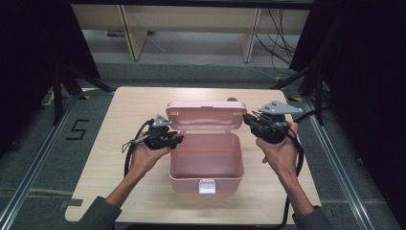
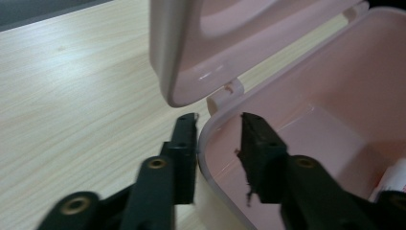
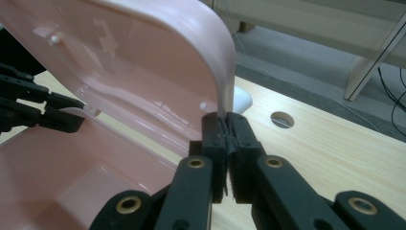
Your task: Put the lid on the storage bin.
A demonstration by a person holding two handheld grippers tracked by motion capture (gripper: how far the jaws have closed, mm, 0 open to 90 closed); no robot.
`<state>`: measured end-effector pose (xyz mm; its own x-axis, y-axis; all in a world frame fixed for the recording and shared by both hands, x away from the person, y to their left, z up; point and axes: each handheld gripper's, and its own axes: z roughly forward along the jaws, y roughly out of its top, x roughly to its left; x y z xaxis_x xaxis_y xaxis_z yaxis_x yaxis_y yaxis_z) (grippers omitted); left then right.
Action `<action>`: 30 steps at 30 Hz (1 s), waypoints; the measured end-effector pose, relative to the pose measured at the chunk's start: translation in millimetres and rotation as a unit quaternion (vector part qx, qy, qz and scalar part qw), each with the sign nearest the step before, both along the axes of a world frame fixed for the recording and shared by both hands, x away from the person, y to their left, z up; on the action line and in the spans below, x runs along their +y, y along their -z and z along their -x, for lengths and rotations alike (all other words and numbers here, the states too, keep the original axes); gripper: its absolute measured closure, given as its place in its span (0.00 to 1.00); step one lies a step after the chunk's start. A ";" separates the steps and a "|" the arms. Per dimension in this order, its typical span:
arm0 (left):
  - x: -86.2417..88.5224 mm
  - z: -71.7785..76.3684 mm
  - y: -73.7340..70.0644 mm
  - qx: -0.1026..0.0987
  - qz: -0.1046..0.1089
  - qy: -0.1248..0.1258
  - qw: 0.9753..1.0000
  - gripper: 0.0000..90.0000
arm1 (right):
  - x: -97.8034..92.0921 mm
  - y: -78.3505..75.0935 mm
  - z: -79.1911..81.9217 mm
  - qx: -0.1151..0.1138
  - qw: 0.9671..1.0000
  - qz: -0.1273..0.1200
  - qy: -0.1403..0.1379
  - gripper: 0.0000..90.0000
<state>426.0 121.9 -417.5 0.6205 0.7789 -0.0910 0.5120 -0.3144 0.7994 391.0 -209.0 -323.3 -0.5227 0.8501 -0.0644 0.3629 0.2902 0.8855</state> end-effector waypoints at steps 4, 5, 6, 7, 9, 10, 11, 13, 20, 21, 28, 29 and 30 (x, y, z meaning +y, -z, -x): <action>9.0 9.9 -6.5 -0.003 0.005 0.003 1.000 0.61 | -1.9 -1.0 1.4 0.000 1.000 0.013 -0.007 0.98; 11.2 13.2 -8.2 -0.004 0.008 0.002 1.000 0.58 | -1.8 -0.4 2.1 -0.001 1.000 0.011 -0.006 0.98; 13.9 16.1 -10.5 -0.004 0.010 0.004 1.000 0.57 | -0.6 0.6 3.7 0.011 1.000 -0.002 -0.007 0.98; 13.9 16.1 -10.5 -0.004 0.010 0.004 1.000 0.57 | -1.8 0.6 4.5 0.011 1.000 0.000 -0.007 0.98; 18.9 25.0 -16.9 0.005 0.017 0.021 1.000 0.56 | -1.8 2.0 6.4 0.008 1.000 -0.002 -0.007 0.98; 19.7 28.0 -18.5 0.009 0.019 0.025 0.999 0.56 | -2.2 2.2 7.7 0.007 1.000 0.002 -0.008 0.98; 20.6 30.8 -19.8 0.015 0.020 0.033 0.999 0.54 | -3.1 2.3 8.8 0.000 1.000 0.006 -0.009 0.97; 22.8 36.8 -22.5 0.016 0.015 0.037 0.999 0.53 | -3.5 3.8 11.6 0.003 1.000 0.003 -0.011 0.97; 34.5 55.2 -28.2 0.018 0.017 0.046 0.999 0.49 | -7.3 10.0 24.2 0.010 1.000 0.001 -0.024 0.97; 36.4 57.3 -28.5 0.017 0.019 0.047 0.999 0.49 | -7.1 10.5 27.4 0.021 0.999 -0.006 -0.024 0.97; 46.9 71.3 -25.6 0.012 0.029 0.040 0.999 0.48 | -13.0 24.4 37.5 0.036 0.998 -0.026 -0.049 1.00; 48.1 72.5 -25.0 0.015 0.025 0.044 0.999 0.48 | -11.1 27.7 39.9 0.045 0.997 -0.027 -0.050 1.00; 48.6 74.3 -23.6 0.016 0.026 0.043 0.999 0.48 | -10.9 29.7 39.5 0.041 0.997 -0.021 -0.055 1.00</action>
